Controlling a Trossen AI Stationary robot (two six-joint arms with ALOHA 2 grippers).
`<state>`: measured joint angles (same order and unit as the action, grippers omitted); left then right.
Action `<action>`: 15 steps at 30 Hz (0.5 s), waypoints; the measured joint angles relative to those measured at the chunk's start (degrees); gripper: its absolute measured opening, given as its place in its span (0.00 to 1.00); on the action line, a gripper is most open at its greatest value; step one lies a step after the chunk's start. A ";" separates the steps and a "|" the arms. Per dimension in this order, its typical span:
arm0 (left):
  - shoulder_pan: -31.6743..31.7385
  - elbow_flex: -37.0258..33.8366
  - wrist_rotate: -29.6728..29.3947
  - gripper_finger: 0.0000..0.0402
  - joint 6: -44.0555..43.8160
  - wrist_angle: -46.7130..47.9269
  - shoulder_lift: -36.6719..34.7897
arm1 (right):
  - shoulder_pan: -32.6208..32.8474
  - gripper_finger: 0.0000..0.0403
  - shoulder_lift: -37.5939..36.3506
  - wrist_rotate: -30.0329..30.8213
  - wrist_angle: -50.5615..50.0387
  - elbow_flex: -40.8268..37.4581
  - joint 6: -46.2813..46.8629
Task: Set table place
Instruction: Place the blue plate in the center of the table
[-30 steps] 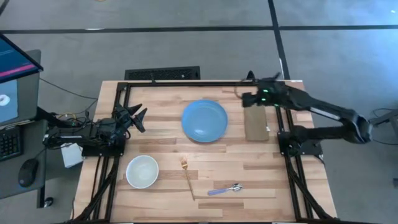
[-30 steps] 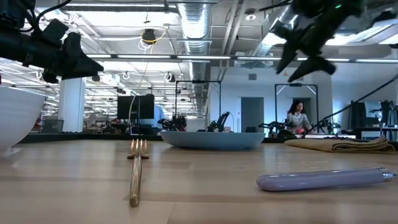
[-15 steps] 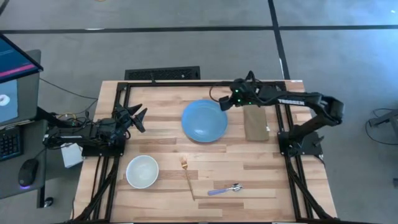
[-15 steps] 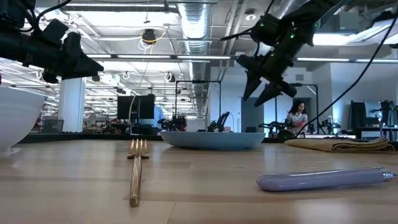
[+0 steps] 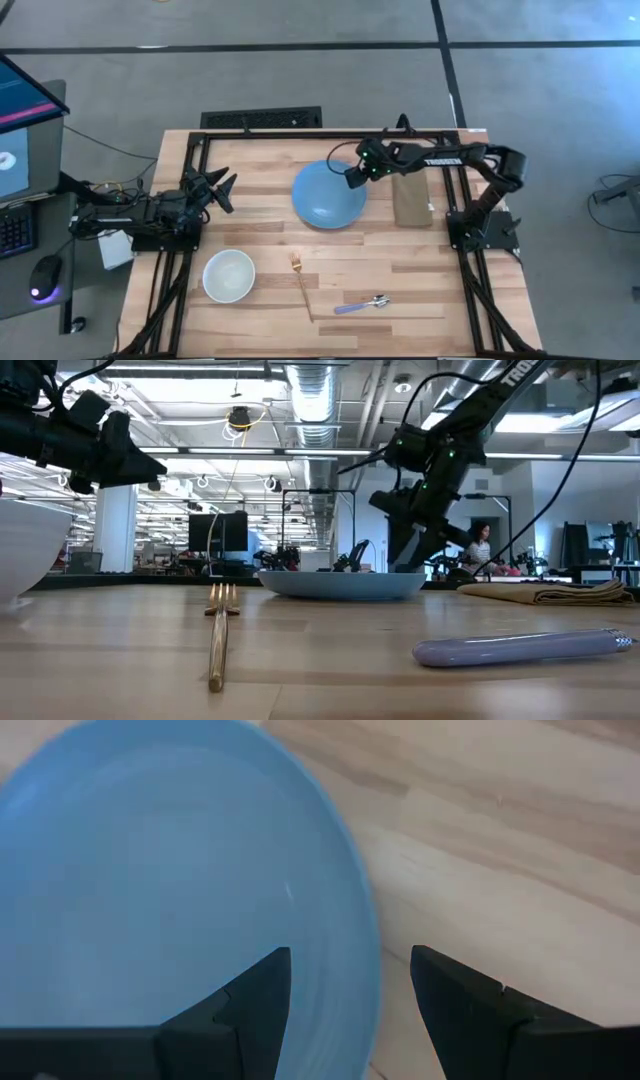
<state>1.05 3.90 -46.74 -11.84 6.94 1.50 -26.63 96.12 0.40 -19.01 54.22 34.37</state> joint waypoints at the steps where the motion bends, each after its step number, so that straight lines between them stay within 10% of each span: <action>1: -0.01 0.00 0.00 0.41 0.00 0.00 0.00 | 0.00 0.57 0.64 0.00 0.04 -0.02 0.00; 15: 0.00 0.01 -0.04 0.41 0.04 0.02 0.00 | 0.32 0.50 6.68 -4.23 3.45 -0.04 -0.54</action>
<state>1.05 3.91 -46.78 -11.79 6.96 1.50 -26.32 102.80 -3.83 -15.56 54.17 33.83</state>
